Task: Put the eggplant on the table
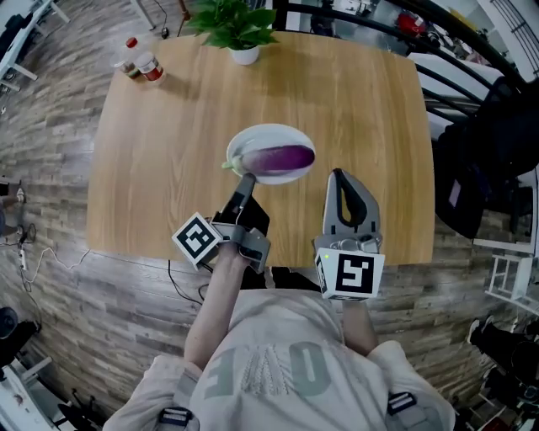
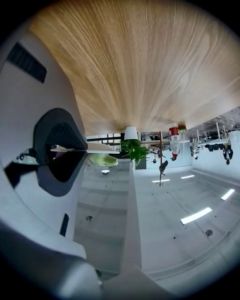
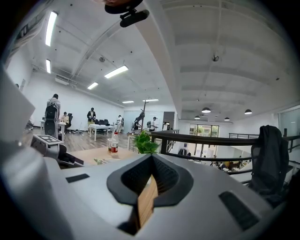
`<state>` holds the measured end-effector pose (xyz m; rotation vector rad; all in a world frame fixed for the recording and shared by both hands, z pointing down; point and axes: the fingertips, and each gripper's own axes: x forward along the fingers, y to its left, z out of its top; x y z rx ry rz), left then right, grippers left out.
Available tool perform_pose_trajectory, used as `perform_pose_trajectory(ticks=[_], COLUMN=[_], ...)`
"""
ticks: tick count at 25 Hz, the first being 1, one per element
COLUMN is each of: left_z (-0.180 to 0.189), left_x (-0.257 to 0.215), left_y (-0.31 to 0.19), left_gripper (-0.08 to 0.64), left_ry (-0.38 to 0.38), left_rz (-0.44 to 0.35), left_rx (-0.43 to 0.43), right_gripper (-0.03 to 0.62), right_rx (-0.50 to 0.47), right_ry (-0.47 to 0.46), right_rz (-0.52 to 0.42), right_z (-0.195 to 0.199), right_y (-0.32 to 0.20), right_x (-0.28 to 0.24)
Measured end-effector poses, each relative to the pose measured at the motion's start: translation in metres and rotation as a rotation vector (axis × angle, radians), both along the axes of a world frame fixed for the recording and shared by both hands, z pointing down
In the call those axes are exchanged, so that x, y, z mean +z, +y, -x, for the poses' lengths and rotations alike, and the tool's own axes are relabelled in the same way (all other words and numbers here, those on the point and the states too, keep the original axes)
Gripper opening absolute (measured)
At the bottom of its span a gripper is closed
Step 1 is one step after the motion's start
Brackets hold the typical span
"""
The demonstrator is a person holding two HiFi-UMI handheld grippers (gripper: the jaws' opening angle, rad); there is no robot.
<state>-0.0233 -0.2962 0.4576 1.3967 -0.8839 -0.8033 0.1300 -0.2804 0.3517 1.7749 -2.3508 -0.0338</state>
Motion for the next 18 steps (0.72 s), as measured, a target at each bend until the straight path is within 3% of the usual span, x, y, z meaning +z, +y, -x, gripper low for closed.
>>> perform_pose_trajectory(ticks=[8, 18], left_z=[0.012, 0.013], left_x=[0.034, 0.087], left_y=[-0.004, -0.006], left_gripper=[0.02, 0.02], left_ry=[-0.022, -0.068], left_rz=[0.048, 0.084], left_rx=[0.036, 0.103], right_gripper=[0.018, 0.018], right_rx=[0.008, -0.066], right_ry=[0.018, 0.05], right_rz=[0.023, 0.032], right_z=[0.017, 0.057], right_y=[-0.01, -0.011], right_x=[-0.003, -0.003])
